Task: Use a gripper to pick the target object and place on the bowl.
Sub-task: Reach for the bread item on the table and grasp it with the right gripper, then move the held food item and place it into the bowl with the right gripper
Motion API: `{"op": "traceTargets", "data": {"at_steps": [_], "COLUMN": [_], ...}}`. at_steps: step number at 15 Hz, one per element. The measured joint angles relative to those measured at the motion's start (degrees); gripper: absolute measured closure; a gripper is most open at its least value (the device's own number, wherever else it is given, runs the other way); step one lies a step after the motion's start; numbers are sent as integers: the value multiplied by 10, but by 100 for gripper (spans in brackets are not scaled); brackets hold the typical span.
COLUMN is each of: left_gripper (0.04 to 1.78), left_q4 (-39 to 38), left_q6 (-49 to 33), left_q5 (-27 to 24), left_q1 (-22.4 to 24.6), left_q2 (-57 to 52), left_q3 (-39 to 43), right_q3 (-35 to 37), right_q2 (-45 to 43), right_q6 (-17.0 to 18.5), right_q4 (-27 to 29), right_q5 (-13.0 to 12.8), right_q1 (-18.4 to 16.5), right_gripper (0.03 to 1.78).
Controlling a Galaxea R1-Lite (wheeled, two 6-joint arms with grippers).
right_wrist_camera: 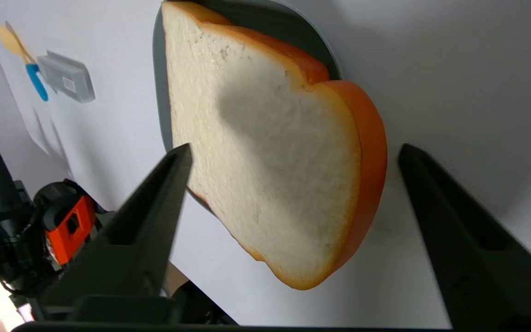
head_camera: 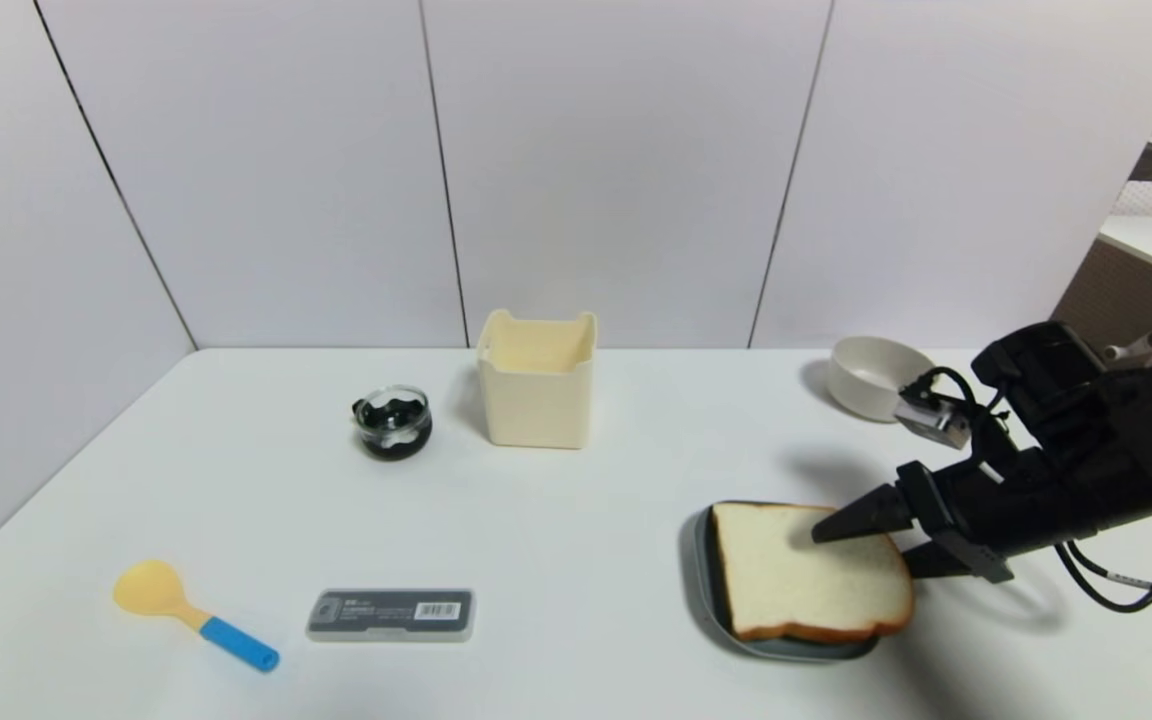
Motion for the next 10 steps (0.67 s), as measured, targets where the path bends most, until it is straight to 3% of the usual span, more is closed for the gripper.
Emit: {"op": "traceTargets", "data": {"at_steps": [2,5,6,7,10], "left_gripper": [13,13,13,13,13], "left_q4": [0,0,0,0,0], "left_q6": [0,0,0,0,0], "left_q5": [0,0,0,0,0], "left_q1": [0,0,0,0,0], "left_q2": [0,0,0,0,0], "left_q3": [0,0,0,0,0], "right_q3": [2,3,3,3,4], "right_q2": [2,5,5,6,6], "right_q6": [0,0,0,0,-1], "right_q4": [2,2,3,3,3], "right_q5": [0,0,0,0,0], "right_q1": [1,2,3,4,4], "right_gripper": [69,101,120,159,162]}}
